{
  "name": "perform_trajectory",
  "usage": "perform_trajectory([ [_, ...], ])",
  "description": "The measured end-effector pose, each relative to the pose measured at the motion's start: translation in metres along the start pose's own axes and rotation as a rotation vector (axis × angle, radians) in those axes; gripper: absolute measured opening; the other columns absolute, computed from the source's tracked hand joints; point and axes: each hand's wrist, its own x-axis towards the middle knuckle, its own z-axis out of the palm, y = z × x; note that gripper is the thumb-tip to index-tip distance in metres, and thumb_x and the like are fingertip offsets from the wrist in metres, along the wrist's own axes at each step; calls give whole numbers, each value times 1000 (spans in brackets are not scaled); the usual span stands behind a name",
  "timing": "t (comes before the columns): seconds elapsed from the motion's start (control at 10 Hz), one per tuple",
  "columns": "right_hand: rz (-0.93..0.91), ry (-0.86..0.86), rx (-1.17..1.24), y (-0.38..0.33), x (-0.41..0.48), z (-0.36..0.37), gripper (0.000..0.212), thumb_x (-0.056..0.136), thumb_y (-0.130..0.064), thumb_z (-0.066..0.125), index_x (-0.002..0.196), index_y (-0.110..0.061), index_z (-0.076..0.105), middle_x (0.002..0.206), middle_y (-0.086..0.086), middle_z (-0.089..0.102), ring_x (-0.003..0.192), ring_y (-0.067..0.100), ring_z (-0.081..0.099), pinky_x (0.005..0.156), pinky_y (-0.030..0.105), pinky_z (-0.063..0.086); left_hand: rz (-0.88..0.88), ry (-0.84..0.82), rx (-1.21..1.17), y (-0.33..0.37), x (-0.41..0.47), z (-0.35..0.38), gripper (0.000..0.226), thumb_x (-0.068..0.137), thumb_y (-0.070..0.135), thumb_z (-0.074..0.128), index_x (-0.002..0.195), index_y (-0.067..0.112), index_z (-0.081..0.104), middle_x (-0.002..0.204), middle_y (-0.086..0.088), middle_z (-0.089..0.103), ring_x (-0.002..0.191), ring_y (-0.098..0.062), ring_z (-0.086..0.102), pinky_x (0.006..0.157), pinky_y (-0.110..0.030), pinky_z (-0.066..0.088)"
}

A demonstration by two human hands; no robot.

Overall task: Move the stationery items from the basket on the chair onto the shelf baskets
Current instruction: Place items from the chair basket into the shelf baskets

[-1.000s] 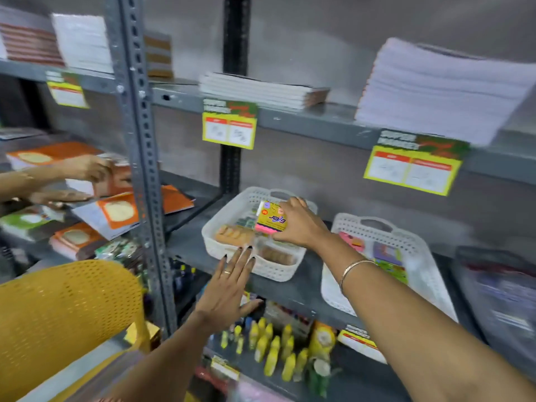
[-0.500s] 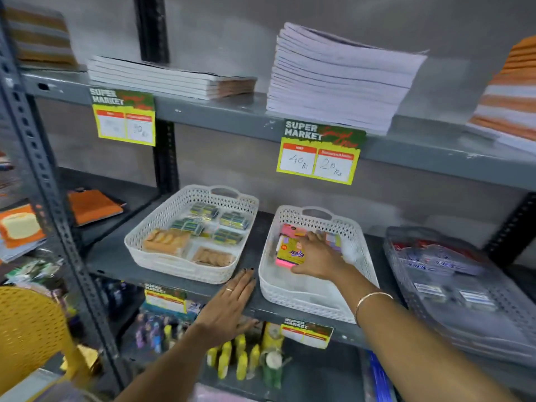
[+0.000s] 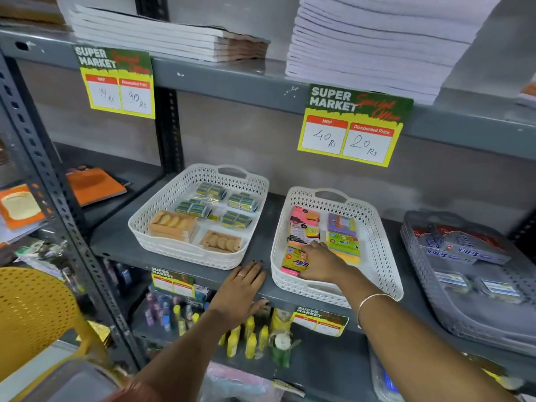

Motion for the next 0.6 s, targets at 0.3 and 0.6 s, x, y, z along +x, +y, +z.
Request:
perform_trajectory([
  [0.3,15,-40,-13,0,7,1,65,77,-35,67,132,-13,42,130,14,45,124,32,40,106,43,38,1,37,35,0,0,2,62,86,55,32,120,11,60,127,-9,58,115,-24,55,95,-39,44],
  [0.6,8,-46,-18,2,8,3,70,78,-34,67,138,-15,37,135,14,42,127,30,38,109,41,37,-5,29,37,0,0,1,63,86,55,32,119,10,61,126,-10,59,114,-25,55,94,-39,45],
])
